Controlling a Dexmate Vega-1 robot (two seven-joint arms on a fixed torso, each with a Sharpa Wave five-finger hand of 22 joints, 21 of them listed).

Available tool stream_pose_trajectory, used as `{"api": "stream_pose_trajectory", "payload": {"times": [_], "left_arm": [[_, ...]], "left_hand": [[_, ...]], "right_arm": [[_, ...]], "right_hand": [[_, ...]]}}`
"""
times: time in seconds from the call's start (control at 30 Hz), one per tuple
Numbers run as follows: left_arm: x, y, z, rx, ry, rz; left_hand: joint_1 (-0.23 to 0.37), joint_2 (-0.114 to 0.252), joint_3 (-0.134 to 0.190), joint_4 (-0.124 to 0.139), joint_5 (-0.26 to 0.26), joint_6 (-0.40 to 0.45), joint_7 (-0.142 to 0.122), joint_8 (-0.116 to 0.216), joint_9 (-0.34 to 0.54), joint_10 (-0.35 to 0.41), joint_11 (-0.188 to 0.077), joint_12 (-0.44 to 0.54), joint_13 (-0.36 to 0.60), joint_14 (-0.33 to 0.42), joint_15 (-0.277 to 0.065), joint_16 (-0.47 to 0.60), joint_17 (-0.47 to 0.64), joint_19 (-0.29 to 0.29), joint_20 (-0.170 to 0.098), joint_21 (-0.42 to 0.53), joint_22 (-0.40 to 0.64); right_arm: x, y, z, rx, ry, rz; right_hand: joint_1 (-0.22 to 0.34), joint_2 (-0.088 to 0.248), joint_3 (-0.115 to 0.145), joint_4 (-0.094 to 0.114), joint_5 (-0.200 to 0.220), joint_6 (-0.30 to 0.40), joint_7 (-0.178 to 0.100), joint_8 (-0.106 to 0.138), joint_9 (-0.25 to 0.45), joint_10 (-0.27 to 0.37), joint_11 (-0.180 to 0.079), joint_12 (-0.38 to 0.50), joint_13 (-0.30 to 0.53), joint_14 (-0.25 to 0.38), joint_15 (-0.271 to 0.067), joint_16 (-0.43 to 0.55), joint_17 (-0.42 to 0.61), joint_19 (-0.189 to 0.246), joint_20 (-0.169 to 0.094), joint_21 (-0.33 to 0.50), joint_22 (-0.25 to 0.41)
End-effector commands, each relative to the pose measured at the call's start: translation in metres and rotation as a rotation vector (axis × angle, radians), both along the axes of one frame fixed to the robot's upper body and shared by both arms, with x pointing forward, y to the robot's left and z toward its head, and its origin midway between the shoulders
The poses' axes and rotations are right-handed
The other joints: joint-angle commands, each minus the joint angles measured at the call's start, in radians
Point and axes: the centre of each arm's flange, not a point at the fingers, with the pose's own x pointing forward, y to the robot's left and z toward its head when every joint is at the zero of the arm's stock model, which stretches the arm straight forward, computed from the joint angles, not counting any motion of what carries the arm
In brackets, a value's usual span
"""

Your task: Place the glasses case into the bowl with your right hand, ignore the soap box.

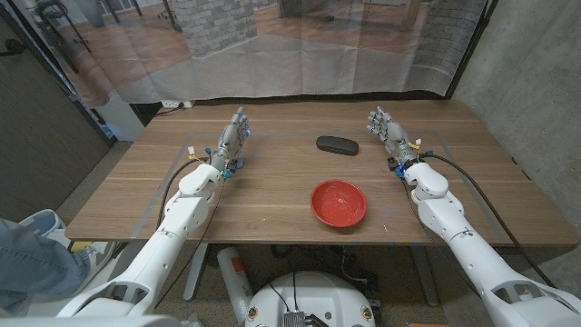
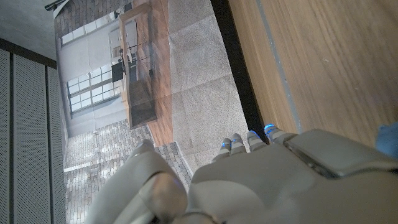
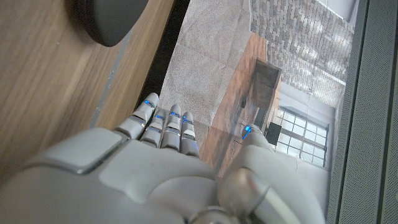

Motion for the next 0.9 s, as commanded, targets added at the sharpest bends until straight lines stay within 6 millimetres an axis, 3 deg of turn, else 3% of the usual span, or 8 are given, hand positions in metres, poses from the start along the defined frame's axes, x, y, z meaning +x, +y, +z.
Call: {"api": "stream_pose_trajectory", "payload": {"times": [0.03, 0.9], "left_arm": [[-0.005, -0.001, 0.002, 0.005, -0.008, 0.006], [-0.012, -0.003, 0.003, 0.014, -0.019, 0.009]], "left_hand": [[0.01, 0.001, -0.003, -0.001, 0.01, -0.004, -0.003, 0.002, 0.002, -0.006, -0.002, 0.003, 0.002, -0.006, -0.001, 0.005, 0.003, -0.011, -0.026, 0.003, 0.005], [0.012, 0.004, -0.008, -0.002, 0.012, 0.002, -0.002, 0.004, 0.002, 0.0, 0.001, 0.004, 0.002, -0.004, -0.003, 0.006, 0.003, -0.011, -0.025, 0.004, 0.005]], "right_arm": [[-0.011, 0.001, 0.003, -0.059, -0.04, -0.051], [-0.022, 0.008, 0.008, -0.186, -0.09, -0.149]], "right_hand": [[0.017, 0.0, 0.001, -0.01, 0.006, 0.001, -0.007, 0.003, 0.003, 0.006, -0.003, 0.002, 0.005, 0.012, -0.002, 0.006, 0.003, 0.017, -0.023, -0.002, 0.003], [0.05, 0.005, 0.01, -0.032, 0.009, 0.004, -0.012, 0.002, 0.004, 0.006, -0.007, 0.0, 0.006, 0.008, -0.002, 0.002, 0.004, 0.008, -0.019, -0.02, 0.004]]}}
